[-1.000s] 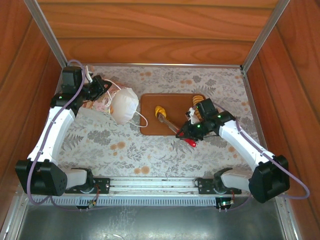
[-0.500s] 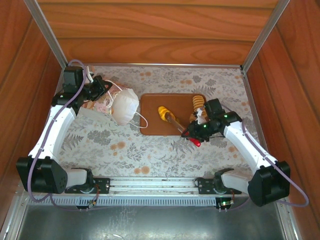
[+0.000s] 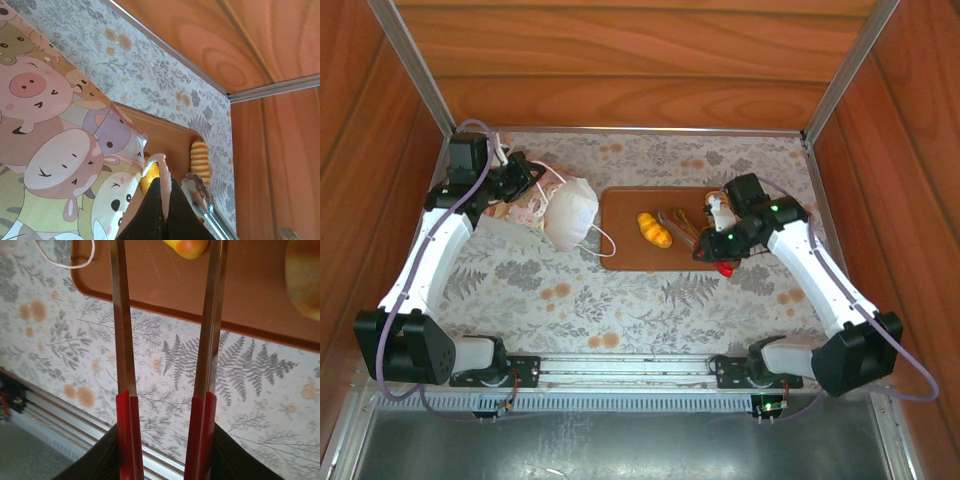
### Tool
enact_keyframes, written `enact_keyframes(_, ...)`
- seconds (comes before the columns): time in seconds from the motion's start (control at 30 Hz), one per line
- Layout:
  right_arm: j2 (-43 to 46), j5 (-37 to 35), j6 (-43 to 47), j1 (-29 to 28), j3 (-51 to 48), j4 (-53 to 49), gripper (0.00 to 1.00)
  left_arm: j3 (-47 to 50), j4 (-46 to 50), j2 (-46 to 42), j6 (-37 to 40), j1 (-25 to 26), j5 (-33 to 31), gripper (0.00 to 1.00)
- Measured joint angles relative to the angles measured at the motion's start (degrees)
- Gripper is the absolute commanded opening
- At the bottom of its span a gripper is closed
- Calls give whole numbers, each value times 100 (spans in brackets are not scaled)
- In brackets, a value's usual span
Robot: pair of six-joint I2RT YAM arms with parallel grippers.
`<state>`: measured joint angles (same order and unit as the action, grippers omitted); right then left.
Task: Take the fake bread out of the paper bag
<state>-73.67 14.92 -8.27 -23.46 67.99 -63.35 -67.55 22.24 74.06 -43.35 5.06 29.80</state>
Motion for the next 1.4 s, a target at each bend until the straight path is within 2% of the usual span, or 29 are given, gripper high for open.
enact_keyframes(0.4, -1202, -1749, 660, -1200, 1040, -839, 45, 0, 0, -37, 2, 0, -2, 0)
enact_keyframes(0.57, -1576, -2223, 815, -1416, 1318, -1056, 43, 0, 0, -37, 2, 0, -2, 0)
enact_keyframes(0.67, -1810, -2426, 868, -1480, 1460, -1130, 39, 0, 0, -37, 2, 0, -2, 0)
enact_keyframes(0.87, -1963, -2675, 815, -1484, 1709, -1152, 32, 0, 0, -48, 4, 0, -2, 0)
enact_keyframes(1.03, -1963, -2953, 750, -1453, 1770, -1165, 32, 0, 0, -52, 4, 0, -2, 0)
enact_keyframes(1.4, -2026, -3233, 645, -686, 1937, -1250, 33, 0, 0, -52, 4, 0, -2, 0)
